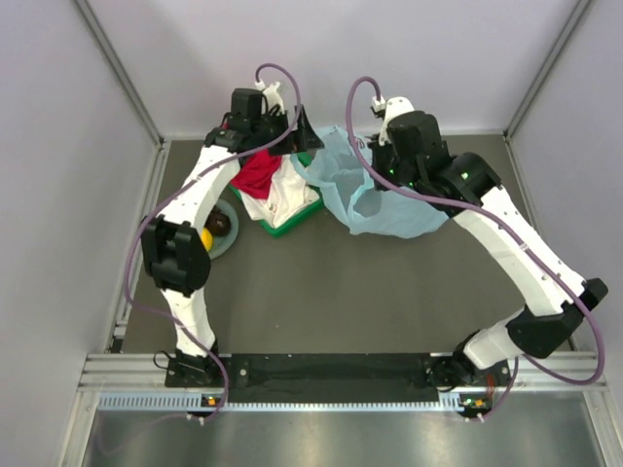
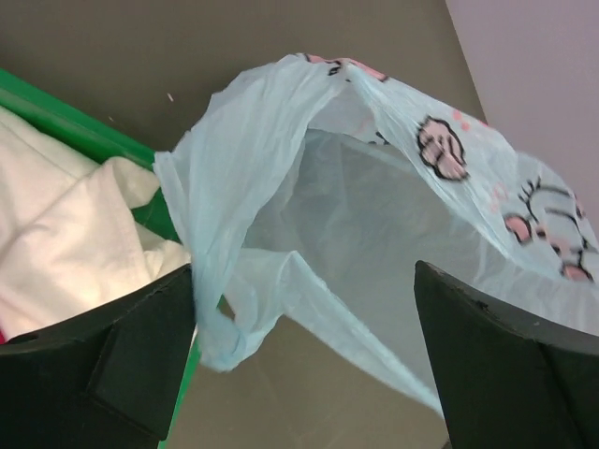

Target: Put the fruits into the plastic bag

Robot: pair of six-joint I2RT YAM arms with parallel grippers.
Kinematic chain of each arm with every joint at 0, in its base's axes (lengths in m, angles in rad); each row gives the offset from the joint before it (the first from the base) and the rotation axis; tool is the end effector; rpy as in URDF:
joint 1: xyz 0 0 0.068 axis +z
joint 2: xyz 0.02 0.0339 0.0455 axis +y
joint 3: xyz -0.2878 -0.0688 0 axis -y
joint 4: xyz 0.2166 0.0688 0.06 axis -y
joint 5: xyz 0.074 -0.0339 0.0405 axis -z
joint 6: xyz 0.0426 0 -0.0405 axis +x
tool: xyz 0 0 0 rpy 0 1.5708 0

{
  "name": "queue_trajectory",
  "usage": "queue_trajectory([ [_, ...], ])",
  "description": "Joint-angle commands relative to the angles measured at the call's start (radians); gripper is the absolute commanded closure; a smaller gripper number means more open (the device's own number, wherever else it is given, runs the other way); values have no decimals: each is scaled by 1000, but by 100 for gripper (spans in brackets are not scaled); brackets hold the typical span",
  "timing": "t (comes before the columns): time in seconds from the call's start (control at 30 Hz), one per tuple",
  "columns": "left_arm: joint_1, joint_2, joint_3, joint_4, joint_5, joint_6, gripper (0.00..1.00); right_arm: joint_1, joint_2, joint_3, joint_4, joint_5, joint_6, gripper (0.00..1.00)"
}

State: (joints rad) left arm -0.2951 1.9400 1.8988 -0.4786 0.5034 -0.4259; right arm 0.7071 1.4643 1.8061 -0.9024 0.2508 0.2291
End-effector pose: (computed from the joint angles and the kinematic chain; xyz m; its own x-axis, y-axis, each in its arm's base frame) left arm 0.4144 -0.1474 0.3776 -0.7035 -0.1644 -0.6914 0.4005 0.7120 -0.5768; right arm 0.2129 0.1680 0.4675 -0.5003 -0.1381 -0.8548 -0.3654 0.9286 0.0638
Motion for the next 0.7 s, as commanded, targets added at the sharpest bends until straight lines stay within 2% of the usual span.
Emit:
queue_trajectory([
  [0.0, 2, -177, -98, 110, -21, 164, 1, -47, 14, -25, 28, -67, 53, 100],
  [0.07, 2, -232, -164, 104, -69, 180, 1, -55, 16, -27, 34, -87, 55, 100],
  [0.17, 2, -295, -224, 60, -305, 184, 1, -69, 21, -25, 37, -107, 49, 100],
  [0.2, 7, -309, -236, 25, -407, 179, 1, -70, 21, -22, 36, -111, 47, 100],
  [0.23, 13, -343, -253, 8, -574, 159, 1, -77, 19, -21, 33, -116, 49, 100],
  [0.33, 48, -432, -312, 23, -782, 157, 1, -77, 21, -22, 34, -130, 49, 100],
  [0.4, 59, -475, -348, 47, -862, 182, 1, -77, 21, -27, 37, -139, 58, 100],
  [0.43, 60, -501, -368, 44, -972, 200, 1, -77, 21, -27, 39, -145, 59, 100],
  [0.57, 131, -513, -412, -23, -1091, 221, 1, -77, 13, -30, 36, -137, 84, 100],
  [0.67, 245, -495, -397, -154, -1041, 81, 1, -75, 1, -42, 45, -140, 88, 100],
])
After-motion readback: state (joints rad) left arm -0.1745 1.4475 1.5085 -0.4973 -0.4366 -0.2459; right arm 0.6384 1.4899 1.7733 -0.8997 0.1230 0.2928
